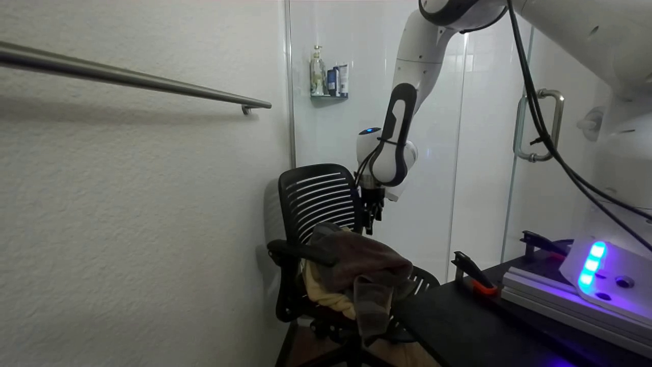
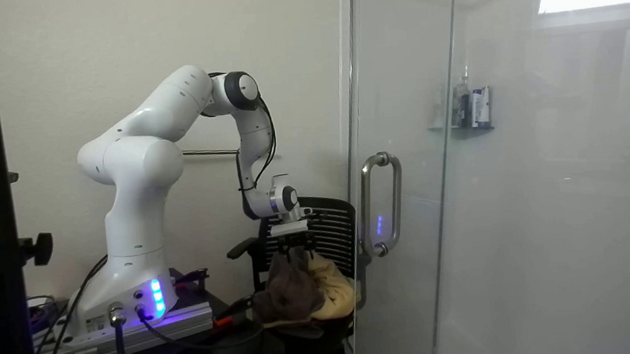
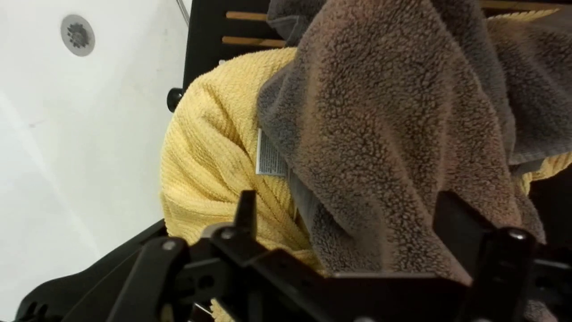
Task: Pick up the black towel from the sitting base and put it on the chair back of the chair.
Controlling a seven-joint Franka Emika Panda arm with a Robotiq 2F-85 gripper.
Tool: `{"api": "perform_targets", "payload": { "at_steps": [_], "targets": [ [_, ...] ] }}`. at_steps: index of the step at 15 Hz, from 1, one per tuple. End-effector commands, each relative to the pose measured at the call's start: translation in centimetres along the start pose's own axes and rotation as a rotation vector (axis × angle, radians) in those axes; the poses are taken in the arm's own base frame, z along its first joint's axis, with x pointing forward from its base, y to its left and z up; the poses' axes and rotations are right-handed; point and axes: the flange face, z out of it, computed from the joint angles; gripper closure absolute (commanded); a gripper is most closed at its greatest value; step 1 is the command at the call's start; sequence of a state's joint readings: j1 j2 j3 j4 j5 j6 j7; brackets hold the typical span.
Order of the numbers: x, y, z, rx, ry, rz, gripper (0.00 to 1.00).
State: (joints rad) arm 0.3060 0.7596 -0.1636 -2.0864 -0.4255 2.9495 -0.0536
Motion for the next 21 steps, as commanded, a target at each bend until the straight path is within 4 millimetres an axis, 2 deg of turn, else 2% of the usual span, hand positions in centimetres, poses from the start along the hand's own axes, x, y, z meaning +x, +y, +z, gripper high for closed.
{"api": "perform_targets", "payload": {
  "at_steps": [1, 3, 4, 9, 12, 13, 14, 18, 21],
  "targets": [
    [-1.9, -0.9, -3.3, -0.009, -0.054, 0.026, 0.0],
    [-2.1, -1.4, -2.6, 0.001, -0.031, 0.008, 0.0],
    [-2.3, -1.3, -1.6, 0.016, -0.002, 0.009, 0.0],
    [-2.6, -0.7, 6.4, 0.063, 0.1, 0.019, 0.0],
    [-1.0, 0.6, 10.0, 0.059, 0.126, -0.024, 0.0],
    [-0.4, 1.0, 10.7, 0.051, 0.134, -0.039, 0.25],
    [0.0, 1.4, 11.0, 0.049, 0.13, -0.051, 0.26],
    [1.7, 2.6, 11.4, 0.023, 0.155, -0.076, 0.55],
    [2.1, 3.0, 11.1, 0.036, 0.189, -0.075, 0.76]
  ]
}}
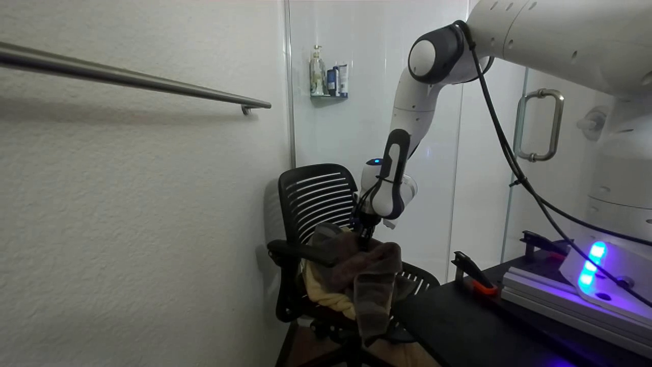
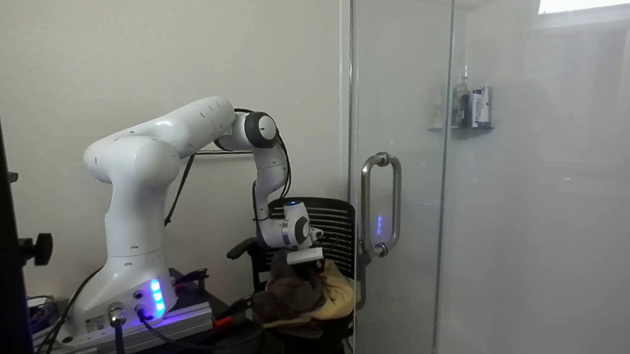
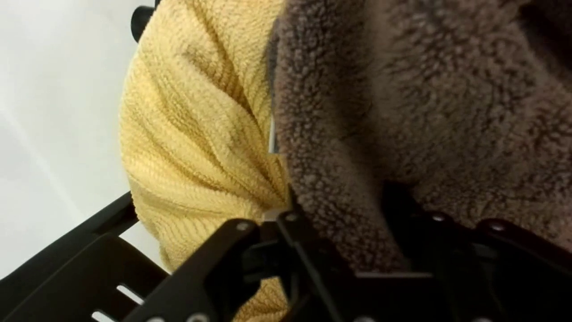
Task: Pick up the black towel from the sitting base and put it on the chair back of the chair.
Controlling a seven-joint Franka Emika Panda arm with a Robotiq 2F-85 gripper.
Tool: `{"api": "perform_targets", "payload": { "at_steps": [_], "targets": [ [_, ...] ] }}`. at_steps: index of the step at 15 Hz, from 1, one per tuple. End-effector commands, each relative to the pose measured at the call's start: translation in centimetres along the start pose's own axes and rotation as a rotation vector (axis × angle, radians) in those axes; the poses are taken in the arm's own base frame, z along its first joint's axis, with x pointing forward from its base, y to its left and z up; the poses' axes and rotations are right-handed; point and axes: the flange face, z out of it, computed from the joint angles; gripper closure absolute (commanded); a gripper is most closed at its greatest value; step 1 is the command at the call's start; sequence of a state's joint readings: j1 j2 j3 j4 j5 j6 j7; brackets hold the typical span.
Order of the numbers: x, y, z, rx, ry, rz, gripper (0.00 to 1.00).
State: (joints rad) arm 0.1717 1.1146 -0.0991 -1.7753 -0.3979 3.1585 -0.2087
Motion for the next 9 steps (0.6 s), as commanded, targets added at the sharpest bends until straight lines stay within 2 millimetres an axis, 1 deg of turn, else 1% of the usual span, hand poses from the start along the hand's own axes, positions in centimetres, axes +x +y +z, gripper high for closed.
{"api": "perform_targets", "payload": {
  "at_steps": [1, 2, 3, 4, 5, 6, 7, 8, 9],
  "targets": [
    [0.4, 1.0, 0.2, 0.029, 0.032, -0.004, 0.82],
    [0.4, 0.9, 0.0, 0.04, 0.038, -0.001, 0.91],
    [0.4, 1.0, -0.3, 0.049, 0.046, 0.002, 0.97],
    [0.3, 1.1, -1.0, 0.049, 0.05, 0.0, 1.0],
    [0.2, 1.5, -1.9, 0.047, 0.061, 0.002, 1.0],
    [0.2, 1.8, -2.7, 0.037, 0.062, 0.004, 0.98],
    [0.3, 2.3, -4.0, 0.017, 0.06, 0.008, 0.94],
    [0.5, 2.8, -5.2, 0.0, 0.063, 0.009, 0.98],
    [0.8, 3.4, -7.0, -0.036, 0.055, 0.008, 0.98]
  ]
}}
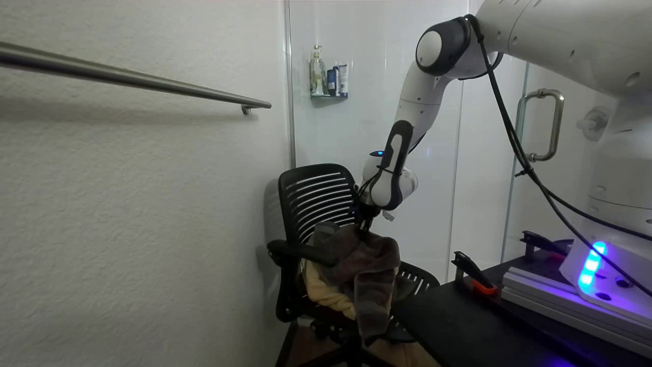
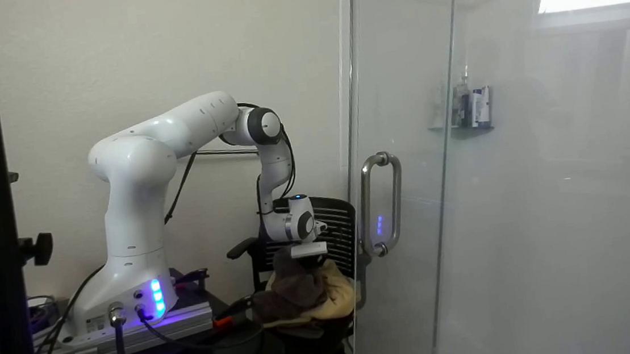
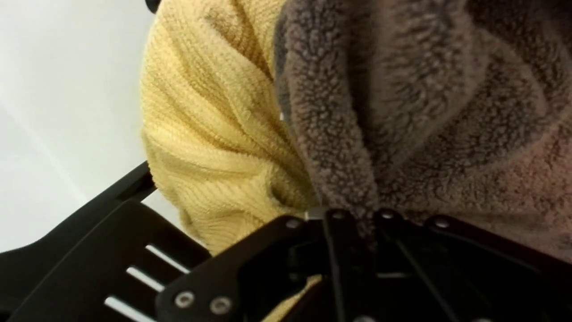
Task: Pick up the black towel from the sitting base and put it on the chair back of the chair.
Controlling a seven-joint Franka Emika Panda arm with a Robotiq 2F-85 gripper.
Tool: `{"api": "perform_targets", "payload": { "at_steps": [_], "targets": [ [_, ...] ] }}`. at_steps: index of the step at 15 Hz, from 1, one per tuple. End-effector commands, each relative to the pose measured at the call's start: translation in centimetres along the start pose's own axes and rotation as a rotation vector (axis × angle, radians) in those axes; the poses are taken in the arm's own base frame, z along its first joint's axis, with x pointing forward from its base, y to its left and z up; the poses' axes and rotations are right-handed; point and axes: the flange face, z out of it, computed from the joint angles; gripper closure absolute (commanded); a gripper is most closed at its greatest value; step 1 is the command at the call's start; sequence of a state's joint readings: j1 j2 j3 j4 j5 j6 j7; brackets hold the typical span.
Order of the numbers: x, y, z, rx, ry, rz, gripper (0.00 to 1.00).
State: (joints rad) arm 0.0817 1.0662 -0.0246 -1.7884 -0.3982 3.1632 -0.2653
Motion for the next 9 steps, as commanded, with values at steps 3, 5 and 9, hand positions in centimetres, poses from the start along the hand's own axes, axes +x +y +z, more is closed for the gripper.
{"api": "perform_targets", "payload": {
  "at_steps": [3, 5, 9],
  "targets": [
    [2.5, 3.0, -11.2, -0.189, -0.032, -0.059, 0.98],
    [4.3, 4.1, -15.5, -0.29, -0.053, -0.098, 0.98],
    [8.8, 5.1, -24.9, -0.514, -0.117, -0.152, 0.98]
  ]
}}
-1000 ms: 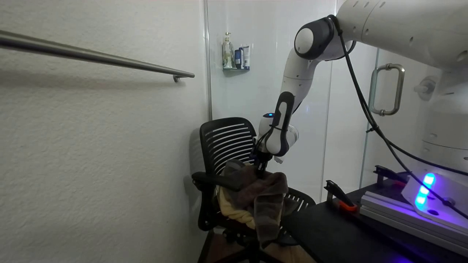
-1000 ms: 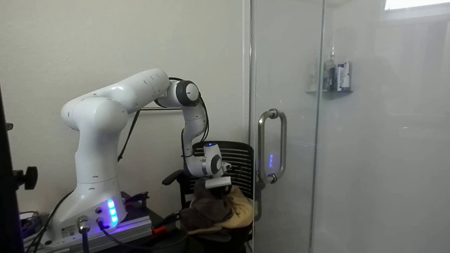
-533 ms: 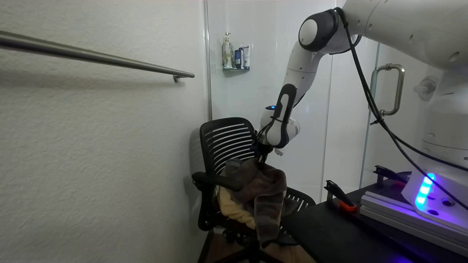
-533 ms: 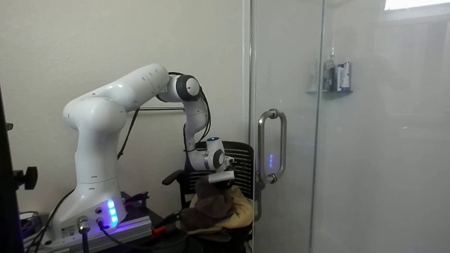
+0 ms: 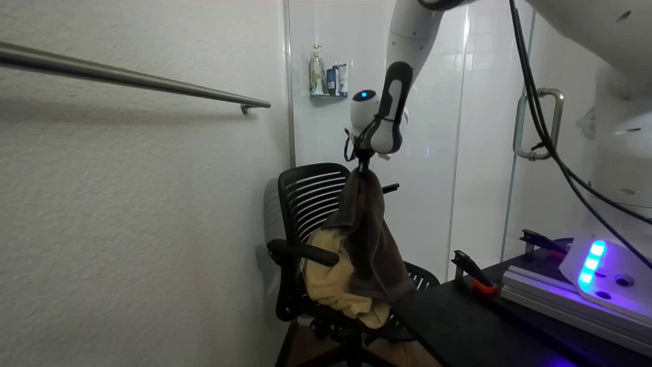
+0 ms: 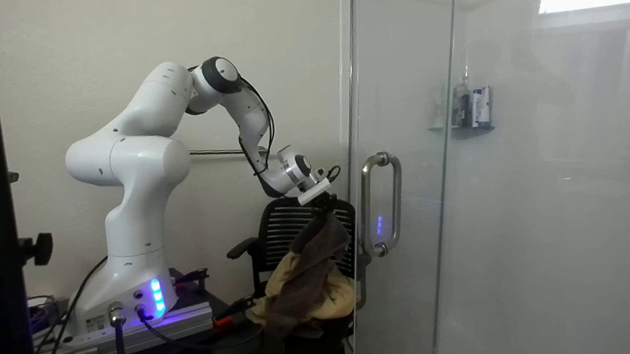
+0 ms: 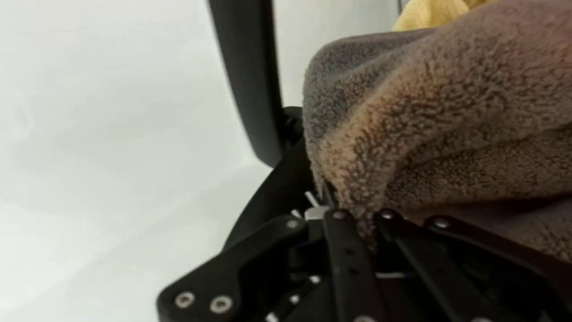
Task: Pick up the black towel from the sitting base and put it on the chair back of the chair.
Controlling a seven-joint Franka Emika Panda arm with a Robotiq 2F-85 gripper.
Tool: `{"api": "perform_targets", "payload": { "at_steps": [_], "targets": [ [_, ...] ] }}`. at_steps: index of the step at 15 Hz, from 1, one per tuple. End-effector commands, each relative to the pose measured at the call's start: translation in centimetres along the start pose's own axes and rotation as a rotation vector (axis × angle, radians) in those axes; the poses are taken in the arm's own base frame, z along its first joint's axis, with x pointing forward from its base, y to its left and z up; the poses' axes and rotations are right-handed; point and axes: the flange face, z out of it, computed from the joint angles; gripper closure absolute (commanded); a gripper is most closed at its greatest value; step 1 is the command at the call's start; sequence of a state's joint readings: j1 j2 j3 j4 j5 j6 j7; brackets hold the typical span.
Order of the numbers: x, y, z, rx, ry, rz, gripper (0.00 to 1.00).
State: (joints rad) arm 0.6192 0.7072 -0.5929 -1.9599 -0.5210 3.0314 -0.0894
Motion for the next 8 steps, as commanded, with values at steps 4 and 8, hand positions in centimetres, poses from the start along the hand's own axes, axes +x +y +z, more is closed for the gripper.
{"api": "perform_targets", "payload": {
  "at_steps": [4, 8],
  "targets": [
    [2.9, 6.3, -14.6, -0.34, -0.132, -0.006, 0.98],
    [4.3, 9.0, -21.1, -0.495, -0.208, 0.003, 0.98]
  ]
}}
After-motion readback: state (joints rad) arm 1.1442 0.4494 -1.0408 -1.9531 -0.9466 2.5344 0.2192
